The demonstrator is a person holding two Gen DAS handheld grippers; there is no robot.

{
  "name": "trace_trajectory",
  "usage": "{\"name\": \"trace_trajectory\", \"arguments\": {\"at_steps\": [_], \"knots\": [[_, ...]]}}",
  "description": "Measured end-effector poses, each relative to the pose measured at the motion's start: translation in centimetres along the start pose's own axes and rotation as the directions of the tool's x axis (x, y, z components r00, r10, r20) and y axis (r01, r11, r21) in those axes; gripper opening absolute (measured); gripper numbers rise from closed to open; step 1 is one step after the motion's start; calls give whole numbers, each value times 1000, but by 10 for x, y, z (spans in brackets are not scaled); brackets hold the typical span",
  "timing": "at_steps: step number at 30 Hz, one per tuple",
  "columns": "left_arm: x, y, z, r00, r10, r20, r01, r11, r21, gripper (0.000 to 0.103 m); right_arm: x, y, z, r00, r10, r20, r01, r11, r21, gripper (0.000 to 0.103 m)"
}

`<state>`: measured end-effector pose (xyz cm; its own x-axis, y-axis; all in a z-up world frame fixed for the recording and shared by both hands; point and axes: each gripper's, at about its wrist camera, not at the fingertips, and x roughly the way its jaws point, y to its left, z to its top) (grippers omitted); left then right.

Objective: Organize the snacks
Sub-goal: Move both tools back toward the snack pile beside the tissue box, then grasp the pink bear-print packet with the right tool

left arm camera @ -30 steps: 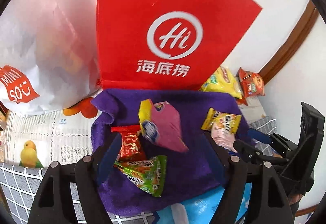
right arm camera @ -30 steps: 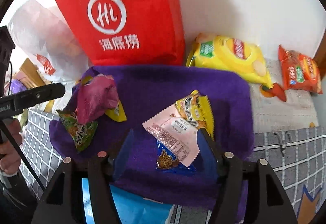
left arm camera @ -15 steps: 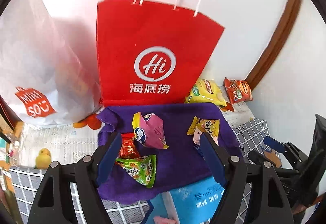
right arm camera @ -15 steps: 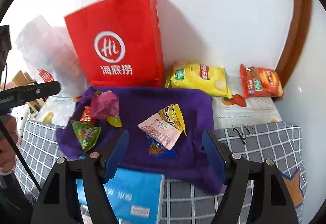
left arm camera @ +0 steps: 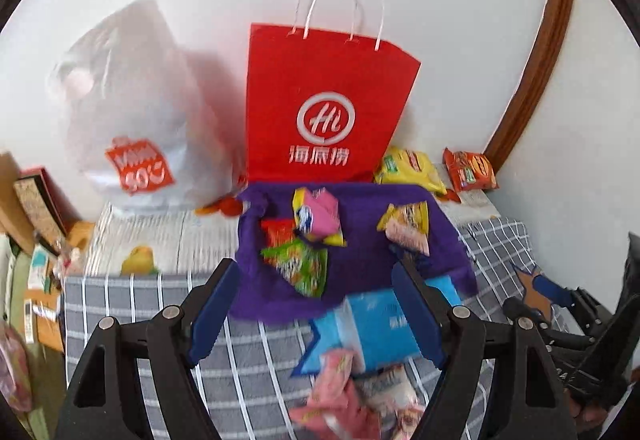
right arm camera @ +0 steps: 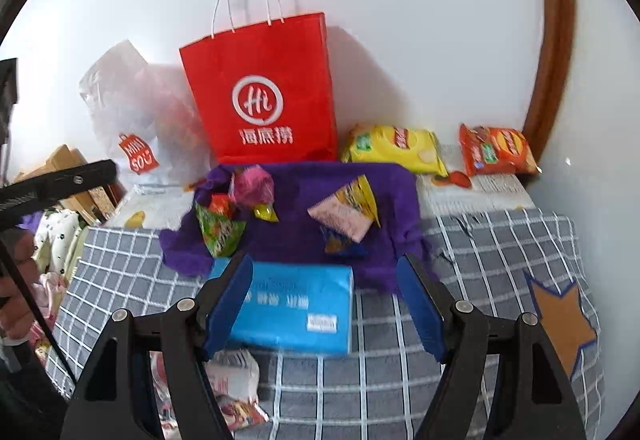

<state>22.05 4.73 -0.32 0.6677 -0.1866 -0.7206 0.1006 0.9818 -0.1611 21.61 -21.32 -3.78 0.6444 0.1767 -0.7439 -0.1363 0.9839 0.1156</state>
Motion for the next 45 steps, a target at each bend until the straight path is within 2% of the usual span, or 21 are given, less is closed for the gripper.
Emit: {"name": "trace_trajectory", "arguments": {"at_steps": [6,9,14,20,25,30,34,39,40,42,44,45], "knots": [[-9,20,-30,999,15,-30,-16,998,-54,77,-1,10,-40,997,34,-69,-33,999,12,74],[-11,27,-45,999,21,-47,-24,998,-65,77,0,18,-59,995,48,-89,-46,999,26,70],[-13,37,-65,997,24,-73,-30,996,-82,77,14,34,-87,978,109,-179,-99,993,65,69],[-16,43,-82,995,36,-88,-43,997,-69,77,23,57,-106,965,153,-213,-137,987,89,69],[-14,47,-90,994,28,-102,-36,996,-77,77,33,78,-112,966,115,-230,-104,993,61,69],[-13,44,-94,993,9,-114,-17,998,-66,77,48,98,-123,956,5,-295,-28,997,-76,67],[-15,43,-94,994,0,-108,-7,998,-58,77,49,89,-134,949,-85,-303,41,988,-148,66],[-15,41,-93,995,-12,-101,5,998,-65,77,49,68,-139,944,-30,-329,-4,995,-104,66],[-14,41,-94,995,-12,-100,5,998,-67,77,49,66,-140,947,-18,-322,-16,995,-101,63],[-12,43,-96,995,-11,-100,3,997,-73,77,51,66,-144,953,-9,-303,-24,994,-107,35],[-7,43,-98,994,-14,-112,6,997,-78,77,47,65,-147,963,-18,-270,-21,990,-140,22],[-3,43,-100,992,-20,-121,10,997,-80,77,45,63,-149,964,-8,-267,-32,989,-143,22]]}}
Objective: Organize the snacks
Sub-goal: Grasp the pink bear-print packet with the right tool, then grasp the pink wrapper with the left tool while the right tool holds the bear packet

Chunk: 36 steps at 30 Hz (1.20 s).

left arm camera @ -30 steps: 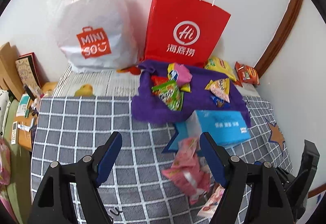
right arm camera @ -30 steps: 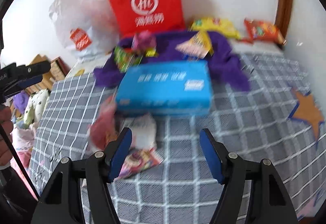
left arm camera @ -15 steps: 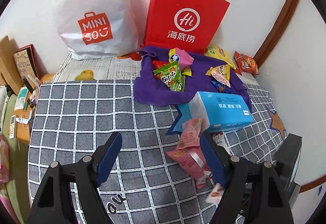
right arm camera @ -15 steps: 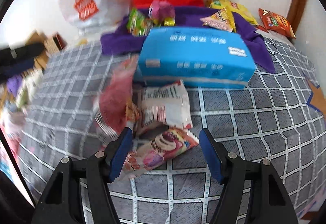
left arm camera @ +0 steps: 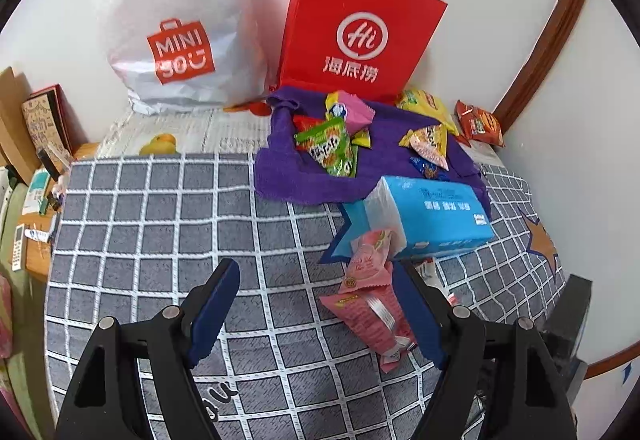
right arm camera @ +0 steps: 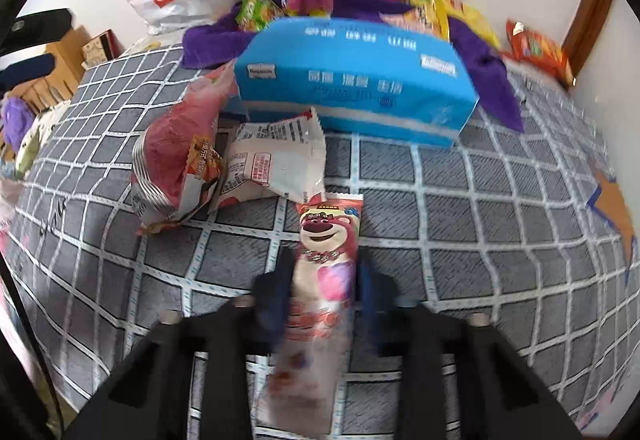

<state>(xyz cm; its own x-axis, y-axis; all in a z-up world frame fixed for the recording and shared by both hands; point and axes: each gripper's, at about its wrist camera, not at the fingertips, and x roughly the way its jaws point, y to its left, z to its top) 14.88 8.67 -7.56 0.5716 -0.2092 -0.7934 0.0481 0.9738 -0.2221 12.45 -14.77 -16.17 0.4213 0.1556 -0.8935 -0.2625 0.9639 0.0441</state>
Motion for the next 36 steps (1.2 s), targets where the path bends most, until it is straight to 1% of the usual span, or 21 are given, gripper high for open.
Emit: {"name": "trace_trajectory", "arguments": {"at_steps": [2,3,5,8,10,13,16,17,19,22,24,27,29,31,33,36], "knots": [[9,-3,-1,1000,1,-19,-1,1000,2,76,-4,-11,-3,1000,24,17,-25,999,26,20],[14,-5,-2,1000,1,-29,-1,1000,5,76,-8,-19,-4,999,24,32,-25,999,44,20],[24,-11,-3,999,-8,-44,8,1000,7,76,-13,-33,-3,998,2,61,-6,998,61,20],[37,-19,-2,998,-16,-65,16,1000,13,76,-20,-59,1,991,-41,127,28,995,100,20],[49,-27,-2,996,-18,-84,19,1000,20,76,-18,-74,4,989,-57,138,38,991,132,20],[66,-36,-1,994,-9,-113,13,999,32,75,-5,-88,5,988,-46,147,24,989,149,21],[79,-40,1,991,-12,-135,16,999,32,70,9,-91,2,989,-40,140,20,990,137,21],[84,-41,2,990,-9,-143,14,999,32,70,14,-90,1,990,-35,136,17,991,134,21],[92,-43,4,988,-1,-156,7,999,32,69,12,-93,1,988,-3,154,-19,990,142,22],[105,-46,6,983,4,-182,3,999,39,66,14,-101,0,987,28,155,-54,984,168,22],[113,-48,8,982,14,-190,-5,999,45,63,15,-102,0,987,42,157,-70,982,178,22],[121,-49,7,980,13,-200,-4,999,47,54,15,-103,1,987,44,157,-72,981,179,22],[127,-47,5,976,-12,-218,20,999,30,39,15,-101,1,987,37,155,-65,983,175,22],[128,-47,5,975,-28,-219,34,999,21,32,16,-102,1,987,42,156,-70,982,177,22],[125,-48,5,977,-21,-214,30,999,36,27,16,-105,0,985,60,161,-91,978,189,22],[116,-46,6,979,-31,-202,38,999,31,25,16,-109,-1,983,81,167,-114,973,202,22]]}}
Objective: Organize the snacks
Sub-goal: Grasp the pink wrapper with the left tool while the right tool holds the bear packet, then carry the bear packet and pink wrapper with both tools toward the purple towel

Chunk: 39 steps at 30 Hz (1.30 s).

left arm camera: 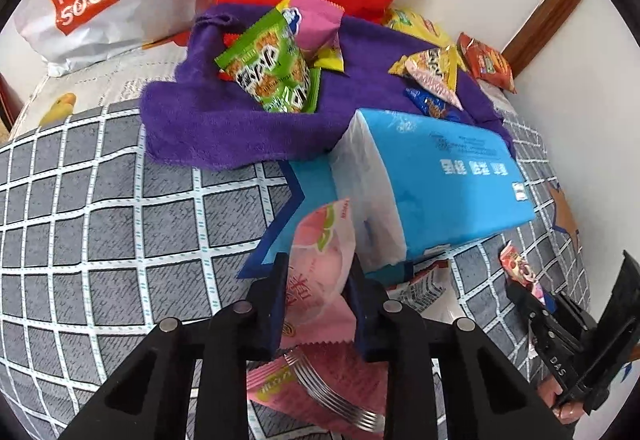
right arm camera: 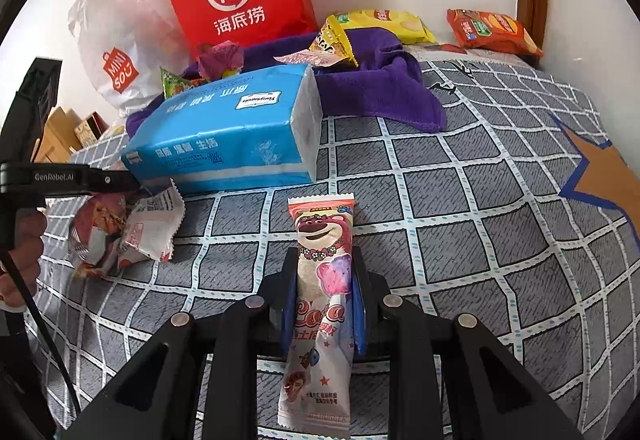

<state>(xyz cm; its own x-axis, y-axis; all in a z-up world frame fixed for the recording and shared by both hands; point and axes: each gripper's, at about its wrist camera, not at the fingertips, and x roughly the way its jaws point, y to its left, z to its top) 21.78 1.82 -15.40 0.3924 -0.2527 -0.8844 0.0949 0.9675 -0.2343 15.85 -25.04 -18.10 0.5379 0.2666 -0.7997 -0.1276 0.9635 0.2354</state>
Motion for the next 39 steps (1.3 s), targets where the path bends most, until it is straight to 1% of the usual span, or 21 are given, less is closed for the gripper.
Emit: {"name": "trace_trajectory", "arguments": {"at_steps": [6,10,15,25,33,36,39], "knots": [[-23,7,-3,999,-17,38,17,1000,-11,25,0,-1,0,1000,3,2,-3,1000,4,21],[-39,9,-6,998,-36,60,37,999,-13,25,-5,2,0,999,-41,1,41,999,-14,21],[-60,9,-11,993,-76,89,77,997,-11,25,-23,4,3,999,-29,24,29,1000,-6,21],[-88,0,-25,988,-88,123,87,996,14,25,-56,27,8,997,-34,76,38,998,-58,21],[-103,-27,-21,982,-120,149,112,992,62,25,-80,46,33,992,-21,122,31,996,-86,22],[-106,-41,-17,980,-136,144,125,988,89,25,-86,55,46,991,-12,135,26,994,-104,22],[-110,-52,-11,980,-133,146,118,987,110,25,-93,63,59,987,1,160,20,992,-127,22]]}}
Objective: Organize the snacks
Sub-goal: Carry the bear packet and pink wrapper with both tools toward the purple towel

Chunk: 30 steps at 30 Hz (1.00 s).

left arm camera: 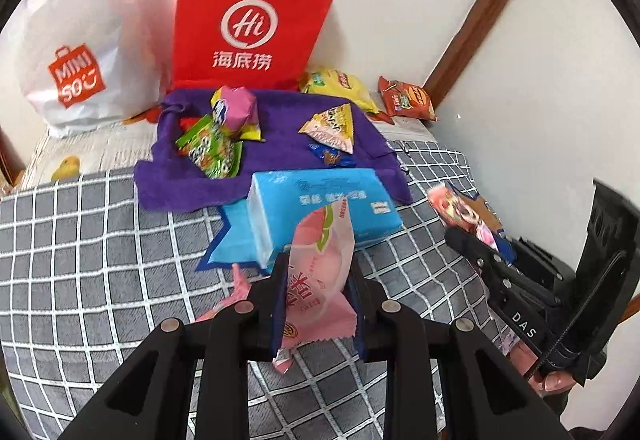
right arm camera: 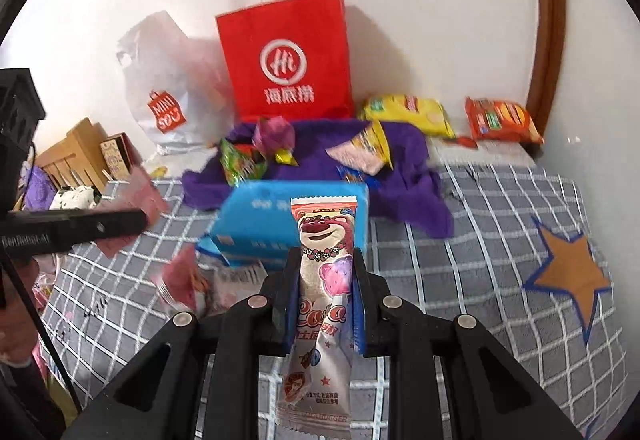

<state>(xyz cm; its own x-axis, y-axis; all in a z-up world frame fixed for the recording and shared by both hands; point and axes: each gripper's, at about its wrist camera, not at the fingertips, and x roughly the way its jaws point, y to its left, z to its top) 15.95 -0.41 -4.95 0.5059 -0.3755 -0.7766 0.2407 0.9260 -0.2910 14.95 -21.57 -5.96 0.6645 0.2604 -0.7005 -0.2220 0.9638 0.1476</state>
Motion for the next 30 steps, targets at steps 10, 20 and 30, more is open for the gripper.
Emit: {"name": "trace_trajectory", "arguments": {"at_steps": [10,20,30], "knots": [[-7,-7,29,998,48,43,-49,999,13,25,10,-2,46,1000,9,17,-9,1000,9,22],[-4,-3,51,996,62,63,-63,998,9,25,23,-6,73,999,21,24,-21,1000,11,22],[4,3,74,994,84,68,-86,996,21,25,36,-7,93,999,18,27,-18,1000,-12,22]]}}
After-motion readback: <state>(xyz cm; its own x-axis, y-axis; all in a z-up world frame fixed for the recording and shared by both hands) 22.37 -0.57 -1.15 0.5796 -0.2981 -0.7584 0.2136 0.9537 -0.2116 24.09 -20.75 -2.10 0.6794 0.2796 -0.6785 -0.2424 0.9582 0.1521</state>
